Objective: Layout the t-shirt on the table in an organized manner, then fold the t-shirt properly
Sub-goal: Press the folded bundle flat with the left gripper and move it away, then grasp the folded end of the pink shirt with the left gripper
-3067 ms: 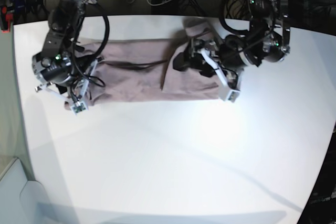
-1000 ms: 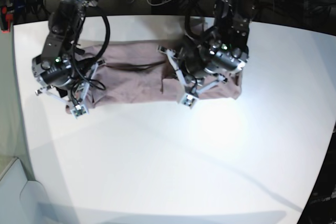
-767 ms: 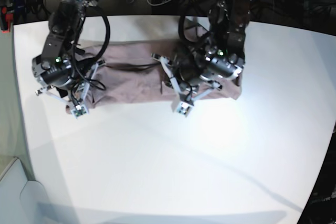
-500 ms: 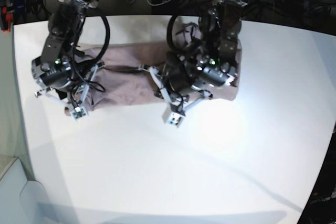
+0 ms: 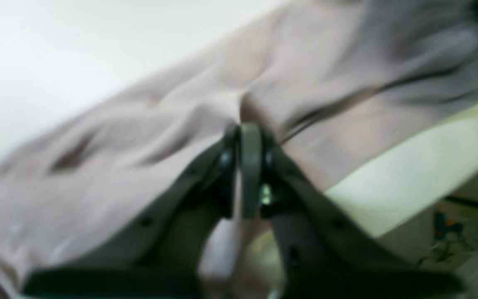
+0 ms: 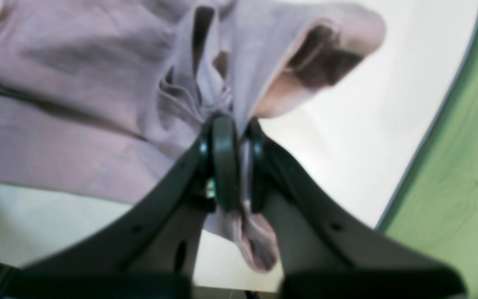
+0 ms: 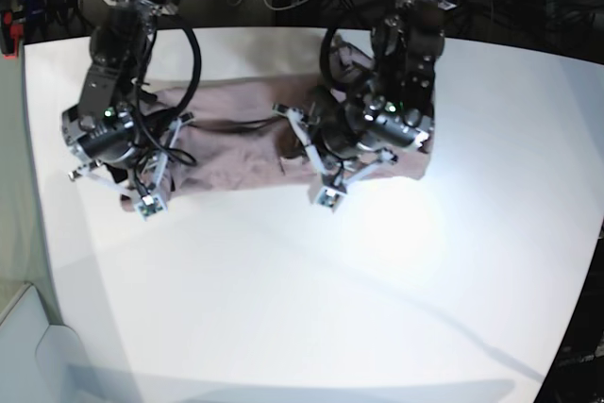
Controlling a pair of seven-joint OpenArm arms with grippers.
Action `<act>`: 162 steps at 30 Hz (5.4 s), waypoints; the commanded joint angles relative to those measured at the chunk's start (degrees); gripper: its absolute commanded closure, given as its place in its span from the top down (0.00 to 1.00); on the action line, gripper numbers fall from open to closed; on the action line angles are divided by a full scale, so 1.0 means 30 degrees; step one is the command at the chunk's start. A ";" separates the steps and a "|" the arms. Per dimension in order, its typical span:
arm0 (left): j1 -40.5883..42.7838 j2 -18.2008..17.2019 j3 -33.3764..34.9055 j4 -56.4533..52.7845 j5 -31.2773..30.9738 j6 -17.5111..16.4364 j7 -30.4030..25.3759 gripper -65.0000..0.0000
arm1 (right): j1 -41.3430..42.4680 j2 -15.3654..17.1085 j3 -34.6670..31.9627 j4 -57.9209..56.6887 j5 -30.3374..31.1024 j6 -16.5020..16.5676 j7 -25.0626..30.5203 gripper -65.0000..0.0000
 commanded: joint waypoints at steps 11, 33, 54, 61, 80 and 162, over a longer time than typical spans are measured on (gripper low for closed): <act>0.0364 -0.0063 0.0066 0.1984 -0.2614 -0.0223 -0.0213 0.39 | 0.0273 0.0157 -0.0260 0.0293 0.0146 -0.0018 0.0227 0.00; 0.4906 -0.2525 0.0535 0.3830 -0.3493 0.2180 0.0754 0.40 | 0.0566 0.0187 -0.0260 0.0293 0.0146 -0.0018 0.0139 0.00; 0.6166 -0.2818 0.1121 0.4475 -0.3464 0.6723 0.0139 0.44 | 0.0566 0.0187 -0.0260 0.0293 0.0146 -0.0018 0.0168 0.00; 0.6137 -0.2789 0.0769 0.4299 -0.3435 0.7690 0.0051 0.44 | 0.0566 0.0187 -0.0260 0.0293 0.0146 -0.0018 0.0198 0.00; 0.6019 -0.1675 -0.1927 0.1779 -0.3581 0.7602 0.0080 0.51 | 0.0566 0.0187 -0.0260 0.0293 0.0146 -0.0018 0.0227 0.00; 0.1741 -0.3375 -0.4183 -0.1591 -0.9793 0.7484 -0.1239 0.65 | 0.0419 0.0274 -0.3191 0.2227 0.0176 -0.0018 0.0080 0.00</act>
